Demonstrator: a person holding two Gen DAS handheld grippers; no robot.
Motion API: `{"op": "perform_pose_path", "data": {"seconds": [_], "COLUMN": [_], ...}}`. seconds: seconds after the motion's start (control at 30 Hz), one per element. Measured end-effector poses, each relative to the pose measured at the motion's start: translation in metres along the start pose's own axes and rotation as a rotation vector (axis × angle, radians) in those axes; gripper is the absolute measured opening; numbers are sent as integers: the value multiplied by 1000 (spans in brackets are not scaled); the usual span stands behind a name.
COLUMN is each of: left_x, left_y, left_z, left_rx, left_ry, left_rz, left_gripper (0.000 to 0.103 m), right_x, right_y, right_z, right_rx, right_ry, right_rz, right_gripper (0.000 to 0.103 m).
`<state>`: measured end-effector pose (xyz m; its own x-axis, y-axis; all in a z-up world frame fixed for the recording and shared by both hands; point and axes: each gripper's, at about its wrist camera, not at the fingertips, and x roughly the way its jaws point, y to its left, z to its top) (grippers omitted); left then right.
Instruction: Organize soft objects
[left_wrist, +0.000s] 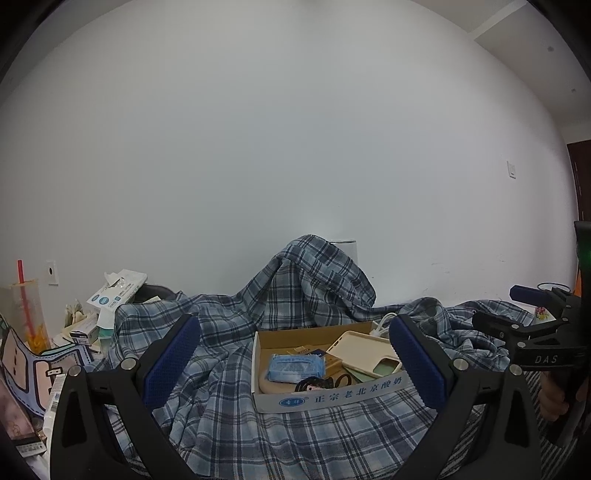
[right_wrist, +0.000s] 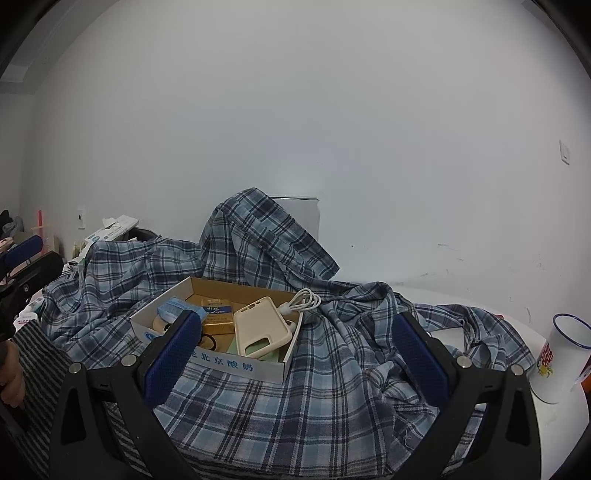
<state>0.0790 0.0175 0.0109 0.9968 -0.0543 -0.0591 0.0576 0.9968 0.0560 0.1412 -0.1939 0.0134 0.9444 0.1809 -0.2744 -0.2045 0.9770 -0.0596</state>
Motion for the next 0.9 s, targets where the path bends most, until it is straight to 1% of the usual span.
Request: {"op": "perform_pose_path", "data": {"seconds": [0.77, 0.9], "left_x": [-1, 0], "left_y": [-2, -2], "left_z": [0, 0], "left_rx": [8, 8], "left_ry": [-3, -3], "left_rz": [9, 9], "left_gripper": [103, 103], "right_x": [-1, 1], "right_y": [0, -1], "right_z": [0, 0], "right_rx": [-1, 9], "right_ry": [-10, -1], "right_rz": [-4, -10], "right_gripper": [103, 103]}}
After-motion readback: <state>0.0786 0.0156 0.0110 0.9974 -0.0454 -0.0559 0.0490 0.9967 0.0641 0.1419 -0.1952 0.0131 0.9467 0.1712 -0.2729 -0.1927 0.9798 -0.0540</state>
